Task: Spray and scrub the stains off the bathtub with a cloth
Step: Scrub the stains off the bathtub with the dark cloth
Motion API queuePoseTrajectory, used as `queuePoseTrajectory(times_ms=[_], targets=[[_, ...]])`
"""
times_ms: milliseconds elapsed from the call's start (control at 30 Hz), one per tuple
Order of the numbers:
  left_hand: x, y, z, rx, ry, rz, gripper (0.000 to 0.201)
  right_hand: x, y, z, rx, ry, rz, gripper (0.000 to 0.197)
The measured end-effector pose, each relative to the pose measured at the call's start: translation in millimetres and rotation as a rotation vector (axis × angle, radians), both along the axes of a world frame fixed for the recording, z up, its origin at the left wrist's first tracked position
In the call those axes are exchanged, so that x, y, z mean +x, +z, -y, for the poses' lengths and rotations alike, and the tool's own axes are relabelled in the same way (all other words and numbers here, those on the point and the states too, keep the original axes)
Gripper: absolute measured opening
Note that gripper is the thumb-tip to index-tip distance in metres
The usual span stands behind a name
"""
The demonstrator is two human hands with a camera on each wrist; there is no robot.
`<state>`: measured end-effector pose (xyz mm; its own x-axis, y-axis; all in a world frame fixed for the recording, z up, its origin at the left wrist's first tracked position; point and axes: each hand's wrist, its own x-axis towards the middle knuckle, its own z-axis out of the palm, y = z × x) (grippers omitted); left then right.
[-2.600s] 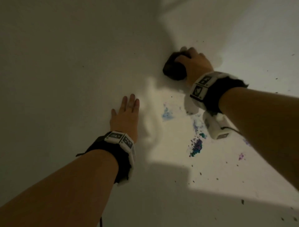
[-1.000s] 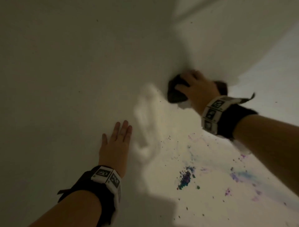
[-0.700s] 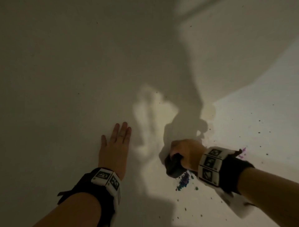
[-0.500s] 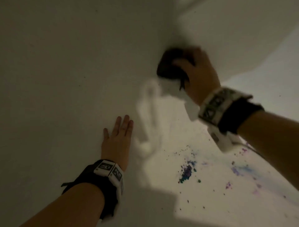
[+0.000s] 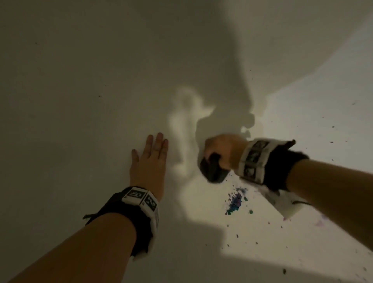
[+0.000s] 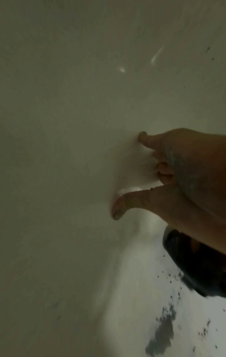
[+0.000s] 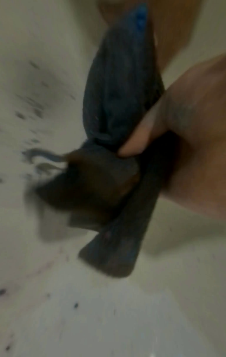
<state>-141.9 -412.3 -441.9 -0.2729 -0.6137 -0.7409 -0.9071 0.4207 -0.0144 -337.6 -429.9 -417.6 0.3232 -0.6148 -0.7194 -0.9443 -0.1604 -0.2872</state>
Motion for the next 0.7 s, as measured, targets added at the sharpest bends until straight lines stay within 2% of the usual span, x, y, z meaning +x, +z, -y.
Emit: queuePoseTrajectory(times_ms=[33, 100, 133, 233, 333, 500, 567, 600, 633, 667, 700], targets=[[-1, 0, 0, -0.003, -0.001, 0.001, 0.101, -6, 6, 12, -0.053, -0.176, 0.048, 0.031], [0, -1, 1, 0.0, 0.004, 0.001, 0.101, -18, 9, 44, -0.305, -0.477, 0.135, 0.03], [0, -1, 1, 0.006, 0.006, -0.001, 0.102, -20, 9, 56, -0.397, -0.482, 0.123, 0.035], [0, -1, 2, 0.009, 0.007, -0.004, 0.102, -6, 0, 69, -0.426, -0.256, 0.041, 0.044], [0, 0, 2, 0.015, -0.004, 0.006, 0.104, 21, -13, 48, -0.304, -0.071, -0.029, 0.049], [2, 0, 2, 0.019, -0.005, -0.016, 0.105, 21, -11, -29, -0.262, 0.371, 0.07, 0.02], [2, 0, 1, 0.019, -0.004, -0.02, 0.105, 8, -8, -63, -0.023, 0.623, -0.049, 0.023], [2, 0, 1, 0.016, -0.004, -0.021, 0.105, -1, -5, -78, 0.123, 0.681, -0.122, 0.025], [2, 0, 1, 0.01, -0.003, -0.021, 0.105, -9, 0, -89, 0.19, 0.612, -0.1, 0.025], [2, 1, 1, 0.008, -0.004, -0.02, 0.106, -17, 4, -89, 0.222, 0.381, -0.047, 0.024], [1, 1, 2, 0.011, -0.008, -0.022, 0.107, -21, 8, -86, 0.208, 0.047, 0.021, 0.021]])
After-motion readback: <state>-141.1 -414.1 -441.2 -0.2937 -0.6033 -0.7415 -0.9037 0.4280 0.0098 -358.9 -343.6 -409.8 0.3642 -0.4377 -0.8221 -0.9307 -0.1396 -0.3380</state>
